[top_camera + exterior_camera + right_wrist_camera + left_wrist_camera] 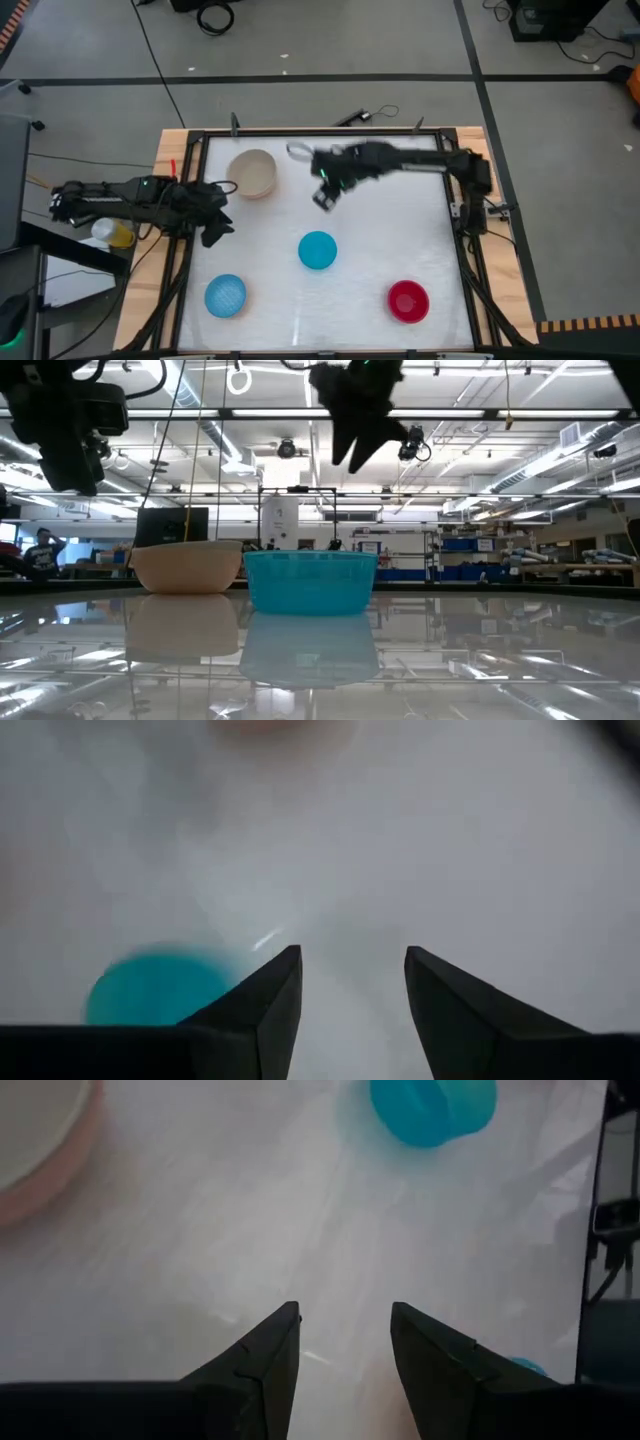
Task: Nest bowls inside each other
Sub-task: Stack the blue bowl on top of the gray bowl, then stack the blue patterned bowl on top of the blue bowl
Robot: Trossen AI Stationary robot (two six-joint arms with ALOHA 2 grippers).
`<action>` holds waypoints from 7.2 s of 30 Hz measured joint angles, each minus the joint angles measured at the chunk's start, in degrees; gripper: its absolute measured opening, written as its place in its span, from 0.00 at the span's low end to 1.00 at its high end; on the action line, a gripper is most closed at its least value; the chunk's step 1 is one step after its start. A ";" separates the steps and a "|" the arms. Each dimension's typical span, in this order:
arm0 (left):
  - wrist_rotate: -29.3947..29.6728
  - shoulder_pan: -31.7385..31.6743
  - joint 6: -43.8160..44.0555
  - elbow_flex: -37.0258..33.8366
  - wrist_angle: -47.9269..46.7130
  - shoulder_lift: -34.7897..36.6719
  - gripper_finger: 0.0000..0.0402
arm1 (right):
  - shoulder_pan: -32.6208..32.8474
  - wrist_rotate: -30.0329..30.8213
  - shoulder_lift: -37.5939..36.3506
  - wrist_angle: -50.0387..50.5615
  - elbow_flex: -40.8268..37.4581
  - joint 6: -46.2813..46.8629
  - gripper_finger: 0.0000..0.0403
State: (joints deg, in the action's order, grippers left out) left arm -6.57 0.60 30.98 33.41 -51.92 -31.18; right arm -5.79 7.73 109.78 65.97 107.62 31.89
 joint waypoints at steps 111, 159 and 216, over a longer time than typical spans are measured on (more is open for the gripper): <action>22.62 32.20 49.75 -0.04 9.74 -19.45 0.39 | -11.08 -4.40 35.36 -39.21 24.67 -5.02 0.44; 6.95 48.92 57.97 0.02 12.38 -28.43 0.27 | 12.34 -8.83 22.25 -32.99 7.89 -7.36 0.44; 37.88 36.15 54.53 24.50 -25.86 -32.54 0.00 | 9.72 -6.18 9.19 -37.86 0.15 -14.28 0.44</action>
State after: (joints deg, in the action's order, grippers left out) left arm 31.31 36.75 85.52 57.91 -77.78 -63.72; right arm 3.92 1.56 118.97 28.10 107.76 17.61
